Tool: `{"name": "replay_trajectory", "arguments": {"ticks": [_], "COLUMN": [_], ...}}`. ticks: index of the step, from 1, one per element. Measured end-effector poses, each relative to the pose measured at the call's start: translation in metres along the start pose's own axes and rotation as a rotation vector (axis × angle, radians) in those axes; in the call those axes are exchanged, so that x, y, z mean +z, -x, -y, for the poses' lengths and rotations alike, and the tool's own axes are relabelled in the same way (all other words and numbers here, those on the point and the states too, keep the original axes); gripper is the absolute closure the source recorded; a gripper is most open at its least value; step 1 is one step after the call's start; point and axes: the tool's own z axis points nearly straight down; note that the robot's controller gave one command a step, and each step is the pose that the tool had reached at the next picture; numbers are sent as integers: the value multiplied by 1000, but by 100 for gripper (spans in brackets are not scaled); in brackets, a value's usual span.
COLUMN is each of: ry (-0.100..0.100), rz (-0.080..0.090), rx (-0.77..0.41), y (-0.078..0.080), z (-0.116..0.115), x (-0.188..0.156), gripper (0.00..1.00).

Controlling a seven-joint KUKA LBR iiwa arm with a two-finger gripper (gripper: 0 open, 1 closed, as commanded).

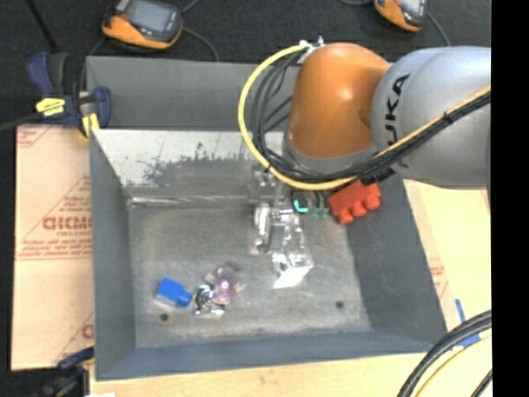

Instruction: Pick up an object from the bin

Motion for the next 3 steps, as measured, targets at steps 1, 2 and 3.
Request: {"name": "replay_trajectory", "arguments": {"ticks": [1,2,3], "ry": [0,0,1], "rz": [5,3,9], "rx": [-16,-170,-338], "y": [54,16,26], "z": [-12,-57,-119], "x": [68,105,137], "gripper": [0,0,0]}}
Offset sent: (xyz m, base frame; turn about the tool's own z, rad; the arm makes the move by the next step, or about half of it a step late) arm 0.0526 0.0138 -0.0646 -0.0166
